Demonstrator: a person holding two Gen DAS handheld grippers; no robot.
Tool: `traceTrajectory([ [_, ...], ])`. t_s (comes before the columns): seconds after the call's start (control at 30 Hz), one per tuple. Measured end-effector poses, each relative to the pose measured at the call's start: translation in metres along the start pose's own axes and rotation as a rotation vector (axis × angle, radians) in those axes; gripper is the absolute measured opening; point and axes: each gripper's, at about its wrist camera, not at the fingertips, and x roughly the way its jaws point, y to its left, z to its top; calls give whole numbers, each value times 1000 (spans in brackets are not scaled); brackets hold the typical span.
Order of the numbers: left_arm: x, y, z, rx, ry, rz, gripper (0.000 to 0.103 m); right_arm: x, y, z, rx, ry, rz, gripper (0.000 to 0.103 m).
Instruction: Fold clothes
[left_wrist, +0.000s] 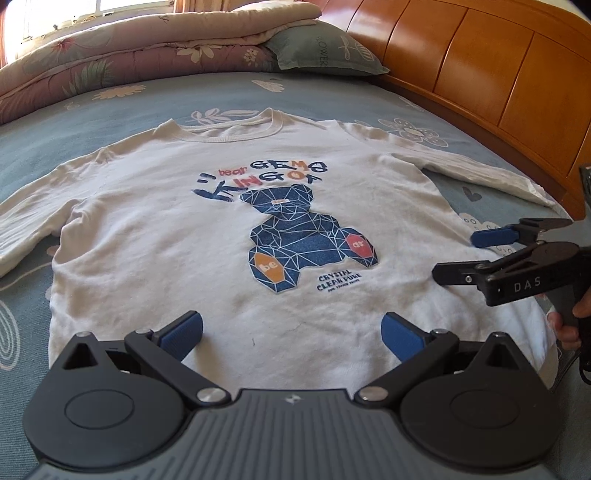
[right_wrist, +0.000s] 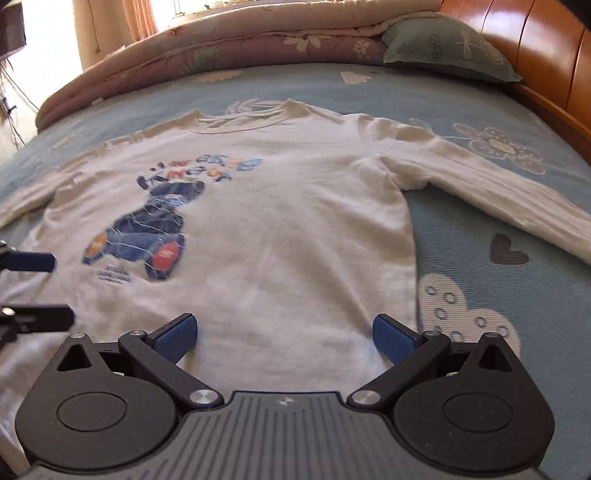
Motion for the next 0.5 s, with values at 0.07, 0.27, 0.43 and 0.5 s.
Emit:
traceTrajectory([
  [0.07,-2,-1,0,1,-5,2,102,-12,2,-5,10,0,-37,103],
  [0.27,-6,-10,-2,37,-9,-11,102,-52,40,-33,-160,-24,115,103],
  [0.43,-8,-12,-5,56,-7,4,102,-49,60,-57,-167,15,132,103],
  [0.5,-10,-10,-6,57,-6,14,102,-54,59,-67,-163,9,106,103],
])
